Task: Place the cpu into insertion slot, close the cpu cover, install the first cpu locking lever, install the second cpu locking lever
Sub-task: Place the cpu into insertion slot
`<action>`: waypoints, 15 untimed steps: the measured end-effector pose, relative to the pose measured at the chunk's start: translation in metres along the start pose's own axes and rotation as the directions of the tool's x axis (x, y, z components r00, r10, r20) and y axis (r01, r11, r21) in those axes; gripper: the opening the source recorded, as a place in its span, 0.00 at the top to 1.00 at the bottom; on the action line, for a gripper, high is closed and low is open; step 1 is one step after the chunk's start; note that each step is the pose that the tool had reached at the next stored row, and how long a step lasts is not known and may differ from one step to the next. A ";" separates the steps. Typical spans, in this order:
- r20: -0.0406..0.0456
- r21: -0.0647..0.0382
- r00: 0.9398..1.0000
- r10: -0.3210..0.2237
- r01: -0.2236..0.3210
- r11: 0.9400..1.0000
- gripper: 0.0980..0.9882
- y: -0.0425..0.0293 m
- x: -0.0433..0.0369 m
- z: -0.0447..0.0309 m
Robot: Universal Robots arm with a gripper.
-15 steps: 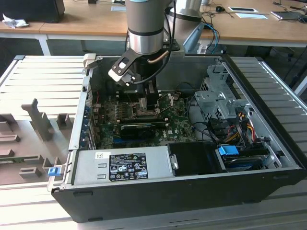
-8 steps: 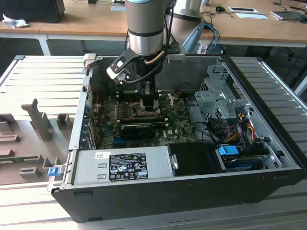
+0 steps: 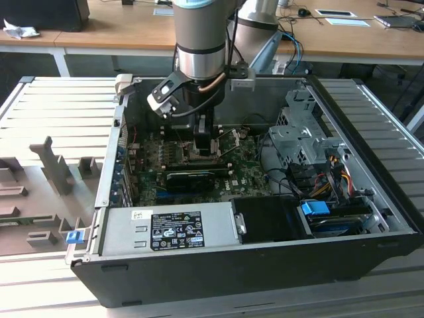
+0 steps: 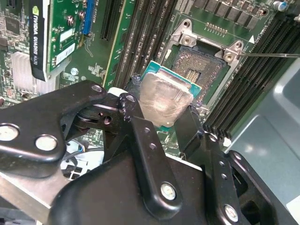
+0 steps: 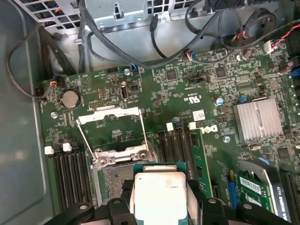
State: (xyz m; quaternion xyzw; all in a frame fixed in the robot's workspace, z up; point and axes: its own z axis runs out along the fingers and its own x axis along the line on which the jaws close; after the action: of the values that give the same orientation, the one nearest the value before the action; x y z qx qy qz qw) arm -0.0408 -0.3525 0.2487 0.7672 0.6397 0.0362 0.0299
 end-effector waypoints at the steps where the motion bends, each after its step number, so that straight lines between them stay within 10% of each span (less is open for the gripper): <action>1: 0.000 0.000 1.000 0.000 0.000 1.000 0.51 -0.0003 0.0004 0.0015; 15: -0.007 0.001 0.997 -0.072 0.072 0.997 0.51 -0.0007 0.0096 0.0050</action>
State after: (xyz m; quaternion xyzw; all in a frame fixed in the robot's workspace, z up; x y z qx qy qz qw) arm -0.0392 -0.3429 0.2439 0.7434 0.6672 0.0371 0.0286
